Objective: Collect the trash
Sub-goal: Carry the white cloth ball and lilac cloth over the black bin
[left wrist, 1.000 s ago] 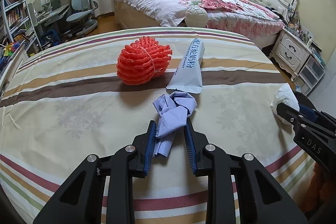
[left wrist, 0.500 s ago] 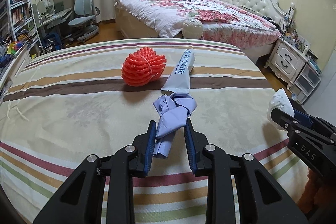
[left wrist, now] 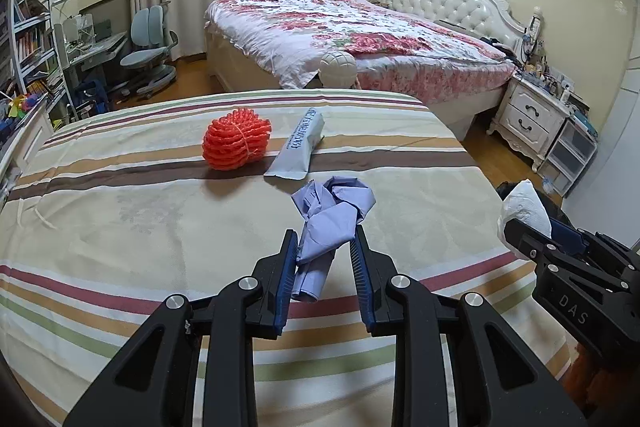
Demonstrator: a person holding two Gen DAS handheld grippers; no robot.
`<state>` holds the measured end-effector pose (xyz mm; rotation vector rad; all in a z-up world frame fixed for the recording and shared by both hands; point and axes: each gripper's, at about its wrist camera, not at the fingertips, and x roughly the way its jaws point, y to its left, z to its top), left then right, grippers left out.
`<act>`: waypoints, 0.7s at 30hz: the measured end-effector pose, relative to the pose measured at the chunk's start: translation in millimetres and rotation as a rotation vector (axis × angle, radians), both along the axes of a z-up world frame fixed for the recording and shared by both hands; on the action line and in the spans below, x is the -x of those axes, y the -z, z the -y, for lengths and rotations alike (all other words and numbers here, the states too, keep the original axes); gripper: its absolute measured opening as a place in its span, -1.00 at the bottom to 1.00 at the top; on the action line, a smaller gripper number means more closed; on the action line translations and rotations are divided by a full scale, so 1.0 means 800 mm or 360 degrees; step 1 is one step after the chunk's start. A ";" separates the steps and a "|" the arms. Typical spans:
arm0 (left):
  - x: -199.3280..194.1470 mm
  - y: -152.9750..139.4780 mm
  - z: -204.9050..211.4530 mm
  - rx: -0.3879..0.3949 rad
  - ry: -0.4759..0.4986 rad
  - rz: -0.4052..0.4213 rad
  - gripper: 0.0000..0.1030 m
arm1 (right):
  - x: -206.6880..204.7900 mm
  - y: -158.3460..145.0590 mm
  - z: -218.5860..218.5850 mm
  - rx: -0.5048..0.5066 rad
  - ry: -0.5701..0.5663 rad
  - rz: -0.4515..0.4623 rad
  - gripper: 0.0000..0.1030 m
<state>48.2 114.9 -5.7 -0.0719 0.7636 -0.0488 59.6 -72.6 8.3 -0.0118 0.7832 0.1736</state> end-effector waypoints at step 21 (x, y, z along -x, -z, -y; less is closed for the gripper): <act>-0.011 -0.003 0.118 -0.0022 0.0262 0.0052 -0.45 | 0.012 -0.005 0.126 -0.0017 0.0329 0.0046 -0.24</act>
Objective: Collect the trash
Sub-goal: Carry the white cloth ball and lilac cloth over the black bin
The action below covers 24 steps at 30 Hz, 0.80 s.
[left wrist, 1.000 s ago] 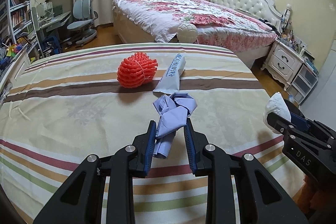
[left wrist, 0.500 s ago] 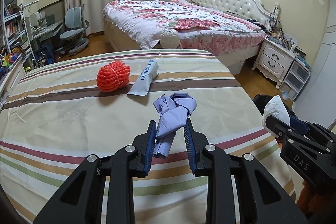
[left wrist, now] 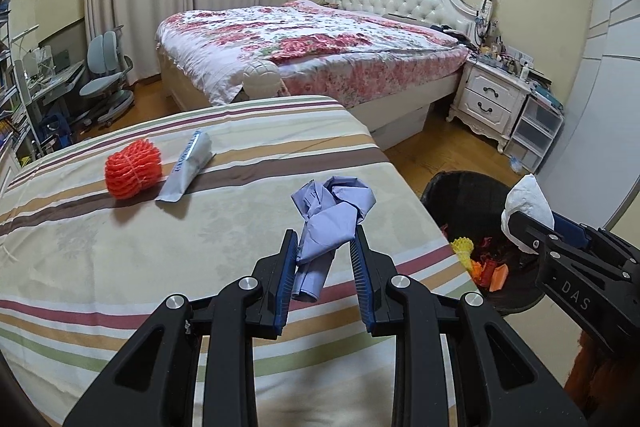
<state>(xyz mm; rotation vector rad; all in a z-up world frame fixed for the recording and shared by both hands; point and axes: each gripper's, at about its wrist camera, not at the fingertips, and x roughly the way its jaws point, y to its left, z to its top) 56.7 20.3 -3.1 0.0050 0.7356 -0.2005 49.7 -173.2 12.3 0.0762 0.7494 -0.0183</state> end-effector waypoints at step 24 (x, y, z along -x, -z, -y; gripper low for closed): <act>-0.049 0.023 0.154 -0.0109 0.0310 -0.0021 -0.45 | -0.024 0.031 0.125 -0.0054 0.0341 -0.0056 -0.23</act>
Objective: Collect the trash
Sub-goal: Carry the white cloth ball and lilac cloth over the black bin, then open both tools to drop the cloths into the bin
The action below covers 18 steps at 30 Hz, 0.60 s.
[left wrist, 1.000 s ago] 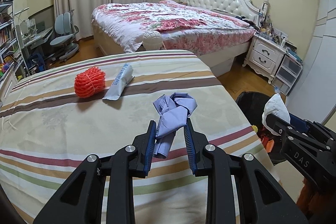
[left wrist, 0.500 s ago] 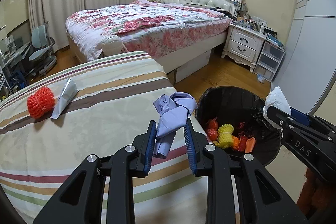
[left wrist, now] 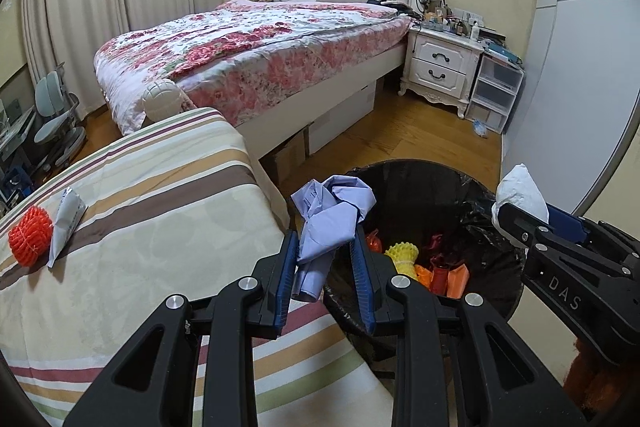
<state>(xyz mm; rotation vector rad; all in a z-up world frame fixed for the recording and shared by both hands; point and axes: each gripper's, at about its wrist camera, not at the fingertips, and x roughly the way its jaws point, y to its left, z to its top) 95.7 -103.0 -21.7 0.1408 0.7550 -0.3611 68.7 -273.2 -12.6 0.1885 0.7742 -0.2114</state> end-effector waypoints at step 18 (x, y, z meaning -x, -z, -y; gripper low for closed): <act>-0.021 0.016 0.047 -0.0082 0.0057 -0.0022 -0.45 | -0.013 0.015 0.026 -0.0032 0.0060 -0.0038 -0.23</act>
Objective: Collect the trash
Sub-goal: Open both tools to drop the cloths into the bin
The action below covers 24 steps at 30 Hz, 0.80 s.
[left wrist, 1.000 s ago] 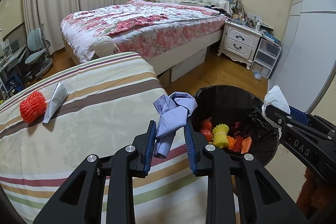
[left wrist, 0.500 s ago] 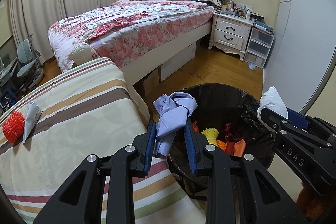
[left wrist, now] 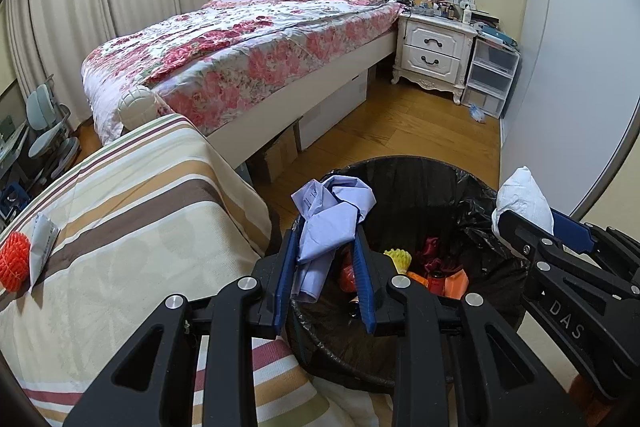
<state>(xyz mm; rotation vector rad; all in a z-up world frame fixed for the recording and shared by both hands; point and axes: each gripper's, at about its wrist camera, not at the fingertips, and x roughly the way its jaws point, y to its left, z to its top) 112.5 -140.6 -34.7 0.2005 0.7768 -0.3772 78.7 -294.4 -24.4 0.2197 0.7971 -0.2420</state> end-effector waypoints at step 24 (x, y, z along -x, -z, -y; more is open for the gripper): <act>-0.008 -0.005 0.001 -0.0034 -0.0039 0.0025 0.35 | -0.006 0.003 0.006 0.0020 0.0047 -0.0012 0.04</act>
